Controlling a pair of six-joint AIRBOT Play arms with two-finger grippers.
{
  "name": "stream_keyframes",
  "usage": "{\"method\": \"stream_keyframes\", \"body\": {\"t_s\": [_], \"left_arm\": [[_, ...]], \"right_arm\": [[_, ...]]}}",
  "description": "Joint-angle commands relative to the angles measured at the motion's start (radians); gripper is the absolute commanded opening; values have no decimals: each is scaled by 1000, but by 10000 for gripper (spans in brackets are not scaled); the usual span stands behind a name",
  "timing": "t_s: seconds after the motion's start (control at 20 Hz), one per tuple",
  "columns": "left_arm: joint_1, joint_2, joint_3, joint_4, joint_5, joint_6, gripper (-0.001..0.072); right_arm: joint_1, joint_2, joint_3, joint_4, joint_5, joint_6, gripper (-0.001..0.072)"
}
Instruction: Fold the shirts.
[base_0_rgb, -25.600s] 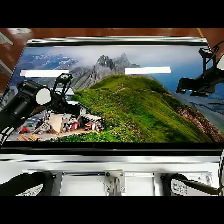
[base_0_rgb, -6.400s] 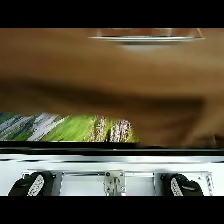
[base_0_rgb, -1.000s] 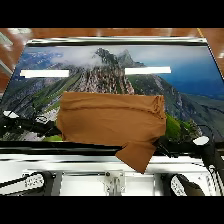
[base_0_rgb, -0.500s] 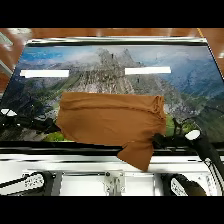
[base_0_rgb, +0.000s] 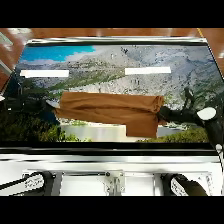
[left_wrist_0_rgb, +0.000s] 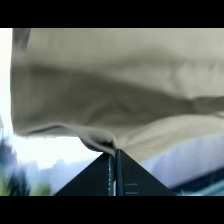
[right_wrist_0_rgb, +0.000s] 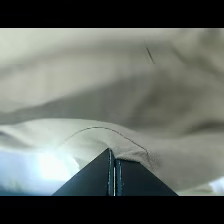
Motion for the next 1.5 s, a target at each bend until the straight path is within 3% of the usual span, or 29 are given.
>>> {"method": "stream_keyframes", "body": {"t_s": [0.0,0.2,0.6,0.65,0.7,0.75,0.8,0.85,0.95,1.05,1.15,1.3,1.45], "left_arm": [[-71,-26,87,-30,150,-24,41],[-106,-129,206,-30,293,-98,41],[-121,-372,278,-13,128,-124,45],[-121,-386,278,15,96,-124,88],[-121,-394,278,35,70,-124,246],[-121,-395,279,39,61,-123,435],[-117,-390,283,39,58,-123,481],[-110,-388,303,39,42,-123,481],[-88,-388,362,39,-13,-123,481],[-61,-387,430,39,-65,-124,481],[-41,-378,484,39,-93,-130,481],[-31,-365,522,39,-120,-128,481],[-42,-347,523,39,-167,-122,479]], "right_arm": [[41,-125,139,31,-137,2,73],[43,-306,321,31,-175,3,73],[44,-526,426,3,-197,2,81],[44,-542,426,-12,-189,2,81],[44,-552,426,-34,-187,2,106],[44,-553,426,-52,-189,-10,304],[42,-547,426,-57,-196,-45,550],[34,-533,426,-65,-190,-100,637],[2,-481,426,-162,-141,-144,637],[-39,-444,426,-344,-68,-61,637],[-85,-453,426,-401,43,0,638],[-134,-518,424,-251,149,-46,638],[-131,-596,424,-62,143,-115,638]]}}
